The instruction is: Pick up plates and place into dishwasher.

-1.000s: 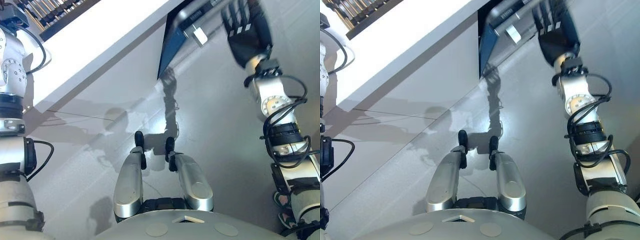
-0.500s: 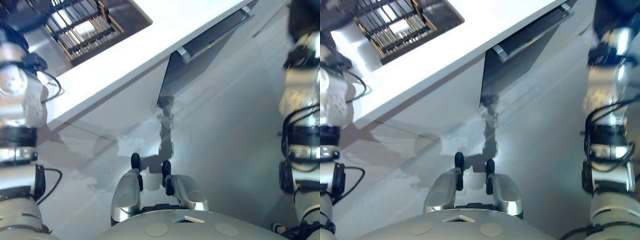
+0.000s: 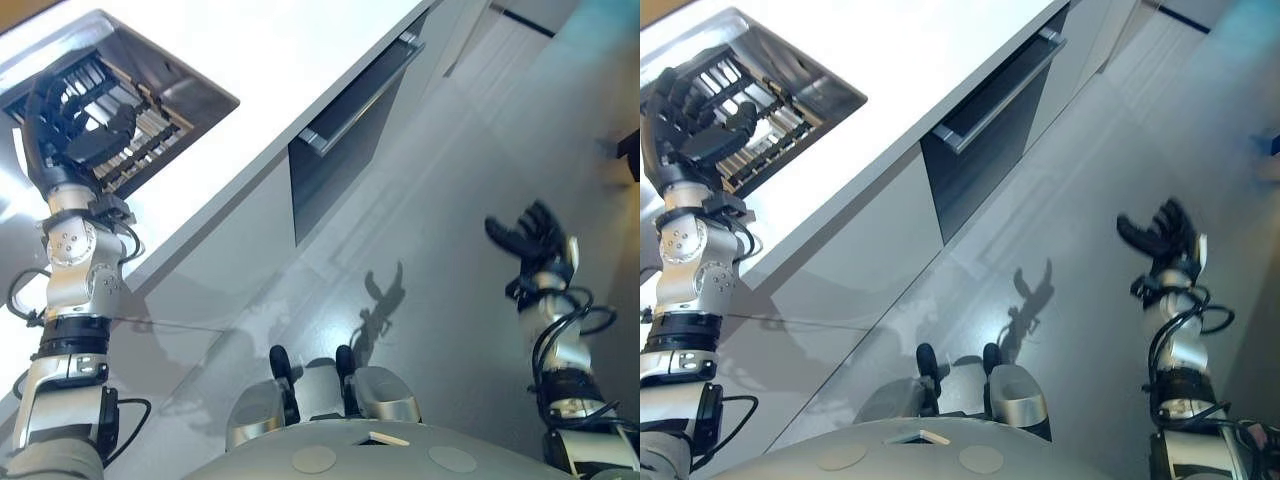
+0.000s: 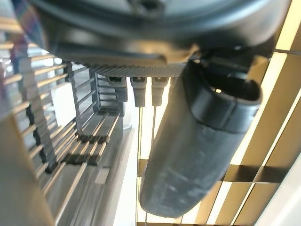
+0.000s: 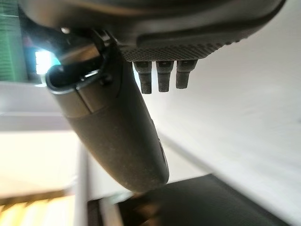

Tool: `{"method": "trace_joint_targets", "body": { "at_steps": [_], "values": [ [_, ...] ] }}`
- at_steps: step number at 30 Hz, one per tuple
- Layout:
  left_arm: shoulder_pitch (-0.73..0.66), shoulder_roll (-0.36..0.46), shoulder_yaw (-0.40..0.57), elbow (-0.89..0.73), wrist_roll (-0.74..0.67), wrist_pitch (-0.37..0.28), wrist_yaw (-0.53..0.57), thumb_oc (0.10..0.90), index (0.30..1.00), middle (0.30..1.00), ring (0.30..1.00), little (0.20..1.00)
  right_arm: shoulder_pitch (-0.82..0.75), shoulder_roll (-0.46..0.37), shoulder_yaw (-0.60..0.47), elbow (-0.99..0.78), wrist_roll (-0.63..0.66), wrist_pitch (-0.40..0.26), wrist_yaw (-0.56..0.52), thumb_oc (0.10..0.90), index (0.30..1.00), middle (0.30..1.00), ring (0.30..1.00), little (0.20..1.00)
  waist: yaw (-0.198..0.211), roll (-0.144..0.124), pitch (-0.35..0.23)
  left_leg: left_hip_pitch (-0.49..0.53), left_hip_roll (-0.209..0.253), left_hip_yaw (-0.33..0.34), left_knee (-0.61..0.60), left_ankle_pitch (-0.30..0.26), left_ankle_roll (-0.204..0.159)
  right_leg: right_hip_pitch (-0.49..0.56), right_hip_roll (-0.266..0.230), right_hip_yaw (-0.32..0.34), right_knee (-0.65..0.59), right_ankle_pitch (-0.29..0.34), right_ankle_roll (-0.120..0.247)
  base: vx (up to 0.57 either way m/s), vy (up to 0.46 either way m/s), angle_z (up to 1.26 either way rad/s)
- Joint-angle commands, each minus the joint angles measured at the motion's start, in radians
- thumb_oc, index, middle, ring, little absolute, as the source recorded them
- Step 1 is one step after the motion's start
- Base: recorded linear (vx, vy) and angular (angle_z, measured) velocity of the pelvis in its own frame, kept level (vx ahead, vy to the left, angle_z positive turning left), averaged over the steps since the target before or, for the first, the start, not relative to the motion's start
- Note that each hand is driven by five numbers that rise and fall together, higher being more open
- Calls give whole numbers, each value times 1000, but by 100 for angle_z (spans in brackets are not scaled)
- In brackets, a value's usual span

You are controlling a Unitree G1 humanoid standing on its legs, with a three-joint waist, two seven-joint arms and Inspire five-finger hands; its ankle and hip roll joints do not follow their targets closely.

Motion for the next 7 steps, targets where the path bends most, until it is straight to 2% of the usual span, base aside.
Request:
{"method": "trace_joint_targets", "body": {
  "at_steps": [1, 7],
  "values": [
    [-15, 21, 42, -56, -21, -104, -1, 800, 900, 900, 900, 900, 5, 1, 92, 62, -116, -2, 48, 800, 900, 900, 900, 900, -4, 41, -151, 12, -23, -29, 52, -124, -35, -70, 21, -46, 126, -60, 78, -45, 9, 1],
    [-73, 32, 10, -41, -48, -90, 17, 800, 900, 900, 900, 900, 18, 76, 244, 410, -366, 25, 123, 800, 900, 900, 900, 900, 12, 49, -162, 23, -29, -49, 38, -126, -33, -42, 19, -50, 84, -47, 82, -46, -2, 6]
  ]
}}
